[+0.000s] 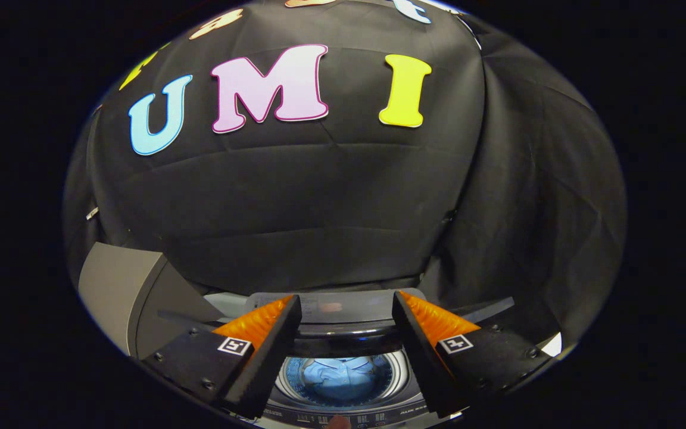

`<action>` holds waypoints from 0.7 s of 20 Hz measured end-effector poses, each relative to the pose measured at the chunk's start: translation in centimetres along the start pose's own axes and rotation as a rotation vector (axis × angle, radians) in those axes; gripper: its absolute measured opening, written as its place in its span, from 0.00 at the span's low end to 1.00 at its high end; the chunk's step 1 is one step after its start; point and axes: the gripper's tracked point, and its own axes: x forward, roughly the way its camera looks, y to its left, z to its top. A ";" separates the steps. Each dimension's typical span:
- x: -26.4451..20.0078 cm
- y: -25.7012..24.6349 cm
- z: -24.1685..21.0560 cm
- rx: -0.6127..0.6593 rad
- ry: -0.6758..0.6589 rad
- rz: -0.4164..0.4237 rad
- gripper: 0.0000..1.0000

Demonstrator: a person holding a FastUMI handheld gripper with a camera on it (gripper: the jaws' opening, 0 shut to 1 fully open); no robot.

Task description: Put the clothes into the washing machine and then close the washing machine lid.

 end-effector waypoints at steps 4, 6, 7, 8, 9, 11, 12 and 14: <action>0.1 0.1 -4.8 -0.002 0.081 0.003 0.98; 0.2 0.4 -8.0 0.027 0.135 0.014 0.98; 0.4 0.4 -9.8 0.027 0.160 0.013 0.98; 0.4 0.3 -11.6 0.017 0.186 0.012 0.98; 0.6 0.2 -13.5 0.004 0.215 0.015 0.98; 0.6 0.4 -16.6 -0.024 0.276 0.018 0.98; 0.7 0.4 -18.0 -0.036 0.298 0.017 0.98; 0.7 0.5 -20.5 -0.044 0.345 0.016 0.98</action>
